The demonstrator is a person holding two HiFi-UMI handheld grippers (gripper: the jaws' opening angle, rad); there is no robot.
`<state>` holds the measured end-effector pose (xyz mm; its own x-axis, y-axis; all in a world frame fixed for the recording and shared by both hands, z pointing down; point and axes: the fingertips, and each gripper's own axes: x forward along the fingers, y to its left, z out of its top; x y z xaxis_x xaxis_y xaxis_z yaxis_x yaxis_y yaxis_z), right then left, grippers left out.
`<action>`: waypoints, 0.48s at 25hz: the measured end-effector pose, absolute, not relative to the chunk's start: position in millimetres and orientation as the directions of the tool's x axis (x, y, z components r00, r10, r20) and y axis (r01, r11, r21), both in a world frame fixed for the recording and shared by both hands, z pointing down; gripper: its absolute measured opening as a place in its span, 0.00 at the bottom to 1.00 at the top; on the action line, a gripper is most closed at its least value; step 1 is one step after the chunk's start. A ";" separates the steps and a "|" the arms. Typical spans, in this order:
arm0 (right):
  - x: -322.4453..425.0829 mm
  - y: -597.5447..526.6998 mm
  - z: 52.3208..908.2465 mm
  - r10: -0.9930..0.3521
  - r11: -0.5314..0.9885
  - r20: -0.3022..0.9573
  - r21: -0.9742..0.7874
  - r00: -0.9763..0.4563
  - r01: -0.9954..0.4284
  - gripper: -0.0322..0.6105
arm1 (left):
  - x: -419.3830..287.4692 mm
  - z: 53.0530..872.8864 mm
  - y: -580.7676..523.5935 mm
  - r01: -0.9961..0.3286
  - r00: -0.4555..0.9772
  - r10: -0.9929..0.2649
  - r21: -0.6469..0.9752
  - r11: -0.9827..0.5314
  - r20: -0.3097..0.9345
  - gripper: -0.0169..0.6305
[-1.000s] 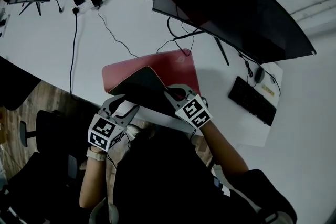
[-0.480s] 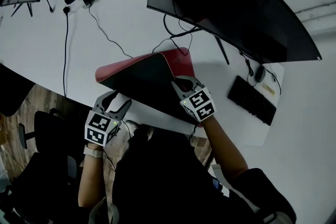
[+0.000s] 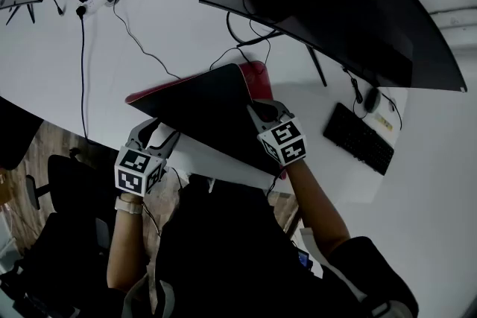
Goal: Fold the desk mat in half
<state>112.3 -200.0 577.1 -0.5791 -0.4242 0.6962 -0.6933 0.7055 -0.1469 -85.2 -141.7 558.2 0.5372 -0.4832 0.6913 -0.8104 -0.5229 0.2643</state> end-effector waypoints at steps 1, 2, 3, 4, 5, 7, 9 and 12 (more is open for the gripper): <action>115.1 -201.2 579.1 -0.426 0.701 0.698 -0.148 -0.576 -0.698 0.10 | -83.8 560.2 -143.1 -0.811 0.536 -0.479 0.267 -0.520 0.695 0.38; 117.9 -202.3 581.0 -0.428 0.696 0.699 -0.150 -0.573 -0.703 0.10 | -82.3 561.9 -144.9 -0.811 0.536 -0.477 0.270 -0.519 0.696 0.38; 120.5 -203.6 582.7 -0.430 0.691 0.701 -0.151 -0.570 -0.707 0.10 | -81.0 563.6 -147.0 -0.811 0.537 -0.475 0.272 -0.518 0.698 0.38; 123.1 -204.9 584.6 -0.431 0.687 0.702 -0.152 -0.567 -0.711 0.10 | -80.0 565.8 -149.1 -0.811 0.536 -0.472 0.273 -0.517 0.700 0.38; 126.0 -206.1 586.5 -0.432 0.683 0.704 -0.152 -0.564 -0.714 0.10 | -78.9 568.4 -151.0 -0.811 0.535 -0.467 0.273 -0.517 0.704 0.38; 133.1 -207.7 590.7 -0.432 0.676 0.710 -0.154 -0.557 -0.721 0.10 | -75.2 573.7 -154.4 -0.810 0.533 -0.457 0.271 -0.521 0.712 0.38; 139.5 -209.2 594.0 -0.432 0.670 0.714 -0.155 -0.551 -0.726 0.10 | -70.8 577.7 -157.9 -0.808 0.532 -0.449 0.271 -0.523 0.718 0.38; 144.5 -212.7 597.1 -0.431 0.666 0.717 -0.157 -0.548 -0.729 0.10 | -65.9 580.8 -164.2 -0.807 0.532 -0.443 0.273 -0.524 0.722 0.38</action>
<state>144.5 -212.7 597.1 -0.5476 -0.4312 0.7171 -0.7295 0.6658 -0.1568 -65.9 -164.2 580.8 0.5320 -0.4427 0.7219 -0.8067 -0.5241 0.2731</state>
